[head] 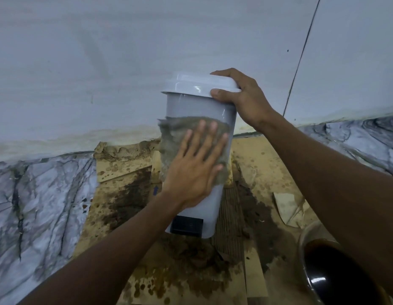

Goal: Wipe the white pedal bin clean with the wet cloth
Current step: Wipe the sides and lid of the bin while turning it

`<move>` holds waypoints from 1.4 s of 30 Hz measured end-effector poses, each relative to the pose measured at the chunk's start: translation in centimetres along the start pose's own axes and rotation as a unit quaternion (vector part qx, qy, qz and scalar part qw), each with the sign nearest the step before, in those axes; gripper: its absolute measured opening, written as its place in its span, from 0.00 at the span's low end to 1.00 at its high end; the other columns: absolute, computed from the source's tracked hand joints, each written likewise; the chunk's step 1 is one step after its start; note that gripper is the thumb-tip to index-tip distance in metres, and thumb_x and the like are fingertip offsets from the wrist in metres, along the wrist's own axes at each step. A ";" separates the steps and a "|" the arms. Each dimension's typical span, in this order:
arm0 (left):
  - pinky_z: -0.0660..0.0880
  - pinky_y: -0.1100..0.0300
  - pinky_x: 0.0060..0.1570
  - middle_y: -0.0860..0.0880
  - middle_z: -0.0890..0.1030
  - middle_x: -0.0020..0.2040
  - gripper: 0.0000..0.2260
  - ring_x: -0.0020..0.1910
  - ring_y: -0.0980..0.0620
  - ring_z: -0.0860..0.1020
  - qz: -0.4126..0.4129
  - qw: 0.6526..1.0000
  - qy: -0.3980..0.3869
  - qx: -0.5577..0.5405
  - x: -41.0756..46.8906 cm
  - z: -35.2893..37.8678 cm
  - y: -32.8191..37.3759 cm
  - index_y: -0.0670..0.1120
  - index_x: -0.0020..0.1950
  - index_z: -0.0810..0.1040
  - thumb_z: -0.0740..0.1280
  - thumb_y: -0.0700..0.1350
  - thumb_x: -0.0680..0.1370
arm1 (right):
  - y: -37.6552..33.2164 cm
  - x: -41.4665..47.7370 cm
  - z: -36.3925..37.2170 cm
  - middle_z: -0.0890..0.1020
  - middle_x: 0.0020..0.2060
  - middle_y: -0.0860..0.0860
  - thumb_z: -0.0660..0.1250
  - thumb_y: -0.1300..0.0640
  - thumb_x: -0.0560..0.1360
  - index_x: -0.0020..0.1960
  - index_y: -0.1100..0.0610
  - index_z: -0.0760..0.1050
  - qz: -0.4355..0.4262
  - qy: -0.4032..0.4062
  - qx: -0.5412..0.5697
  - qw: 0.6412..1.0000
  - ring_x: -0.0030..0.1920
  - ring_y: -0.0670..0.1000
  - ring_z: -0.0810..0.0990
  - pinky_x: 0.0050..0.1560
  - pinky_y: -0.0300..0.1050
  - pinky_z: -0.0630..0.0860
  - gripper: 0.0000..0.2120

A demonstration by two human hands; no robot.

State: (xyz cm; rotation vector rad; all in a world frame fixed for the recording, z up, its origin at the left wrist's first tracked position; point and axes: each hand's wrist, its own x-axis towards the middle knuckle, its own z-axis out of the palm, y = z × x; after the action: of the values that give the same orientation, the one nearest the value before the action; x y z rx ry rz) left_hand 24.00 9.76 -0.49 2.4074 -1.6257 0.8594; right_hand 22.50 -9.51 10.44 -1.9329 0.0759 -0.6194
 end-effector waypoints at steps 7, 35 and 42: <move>0.45 0.43 0.79 0.42 0.47 0.82 0.35 0.82 0.43 0.45 0.026 0.999 0.007 0.026 -1.3 -0.3 -2.1 0.46 0.82 0.52 0.55 0.64 0.82 | -0.3 0.1 0.9 0.81 0.60 0.47 0.74 0.45 0.67 0.58 0.47 0.80 0.008 0.002 -0.005 1.000 0.60 0.48 0.79 0.63 0.50 0.77 0.21; 0.47 0.36 0.77 0.35 0.46 0.81 0.36 0.81 0.36 0.44 -0.241 0.963 0.108 -0.048 3.1 -1.2 -1.0 0.43 0.82 0.50 0.57 0.61 0.82 | -0.3 0.3 0.8 0.81 0.59 0.48 0.73 0.48 0.67 0.58 0.48 0.80 0.022 0.008 0.011 1.000 0.58 0.47 0.80 0.62 0.47 0.77 0.19; 0.42 0.38 0.78 0.40 0.53 0.82 0.29 0.81 0.39 0.46 0.048 0.998 0.001 0.033 1.0 -0.2 1.4 0.48 0.80 0.62 0.58 0.57 0.81 | -0.7 -0.3 0.7 0.81 0.59 0.46 0.74 0.47 0.66 0.57 0.45 0.80 0.027 -0.012 0.013 0.999 0.58 0.48 0.80 0.62 0.51 0.77 0.19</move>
State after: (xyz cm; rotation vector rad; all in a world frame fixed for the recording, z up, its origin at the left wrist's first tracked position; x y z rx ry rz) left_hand 22.89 8.46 -0.11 2.3870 -1.7516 0.9442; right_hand 22.42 -8.52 10.71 -1.9059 0.1027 -0.5586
